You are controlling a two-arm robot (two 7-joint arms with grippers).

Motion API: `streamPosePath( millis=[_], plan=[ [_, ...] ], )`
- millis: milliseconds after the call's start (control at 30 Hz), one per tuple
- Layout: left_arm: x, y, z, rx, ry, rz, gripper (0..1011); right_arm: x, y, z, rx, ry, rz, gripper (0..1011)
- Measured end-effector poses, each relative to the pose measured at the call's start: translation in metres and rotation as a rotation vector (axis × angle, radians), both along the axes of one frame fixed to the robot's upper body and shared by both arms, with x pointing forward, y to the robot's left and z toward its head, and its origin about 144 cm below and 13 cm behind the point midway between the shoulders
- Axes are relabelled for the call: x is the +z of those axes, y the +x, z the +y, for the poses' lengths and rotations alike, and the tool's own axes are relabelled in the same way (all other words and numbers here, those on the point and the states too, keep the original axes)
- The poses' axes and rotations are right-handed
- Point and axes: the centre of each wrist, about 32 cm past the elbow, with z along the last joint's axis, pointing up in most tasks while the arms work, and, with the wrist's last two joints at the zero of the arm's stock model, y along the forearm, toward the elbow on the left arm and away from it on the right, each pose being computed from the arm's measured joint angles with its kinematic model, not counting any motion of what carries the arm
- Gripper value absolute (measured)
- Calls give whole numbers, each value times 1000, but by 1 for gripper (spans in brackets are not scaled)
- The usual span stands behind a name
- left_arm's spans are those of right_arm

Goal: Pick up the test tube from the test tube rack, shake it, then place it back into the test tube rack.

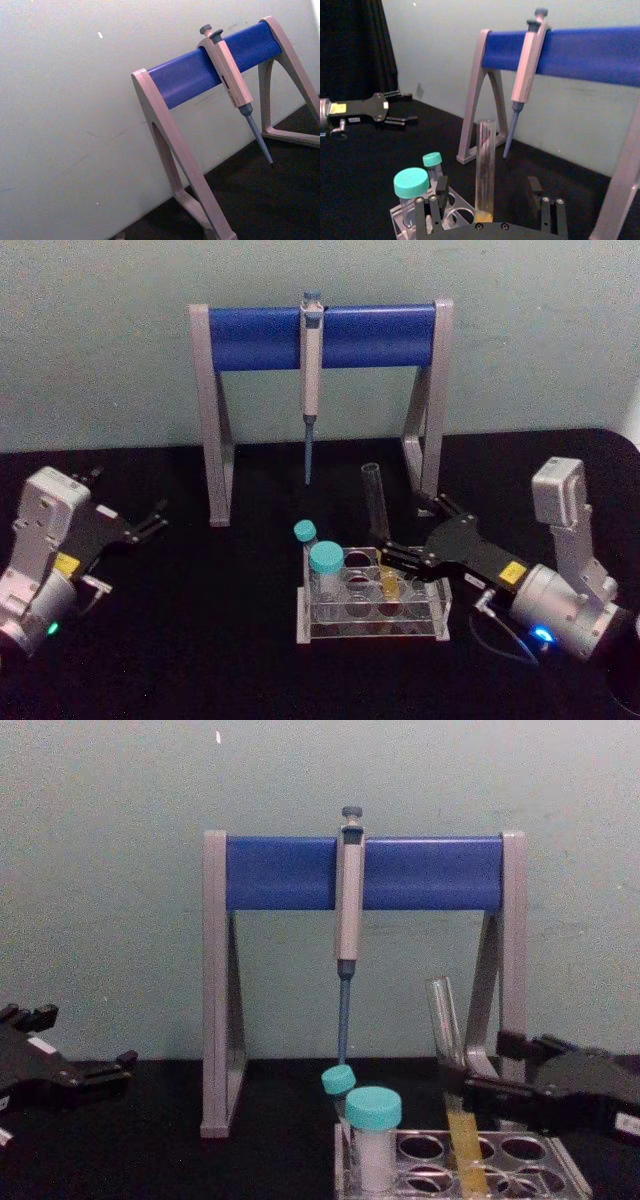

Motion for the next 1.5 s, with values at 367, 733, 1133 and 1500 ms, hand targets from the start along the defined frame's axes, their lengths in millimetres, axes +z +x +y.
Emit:
streamPosePath(
  millis=[367, 733, 1133, 1500],
  plan=[
    [0, 0, 0, 0, 0, 0, 1010, 7, -32, -20, -132, -6, -69, 1000],
    [0, 0, 0, 0, 0, 0, 1010, -18, -58, -25, -391, -48, -96, 1000],
    [0, 0, 0, 0, 0, 0, 1010, -53, -66, -12, -520, -56, -46, 1000],
    [0, 0, 0, 0, 0, 0, 1010, -67, -60, -8, -489, -70, 6, 1000]
  ],
)
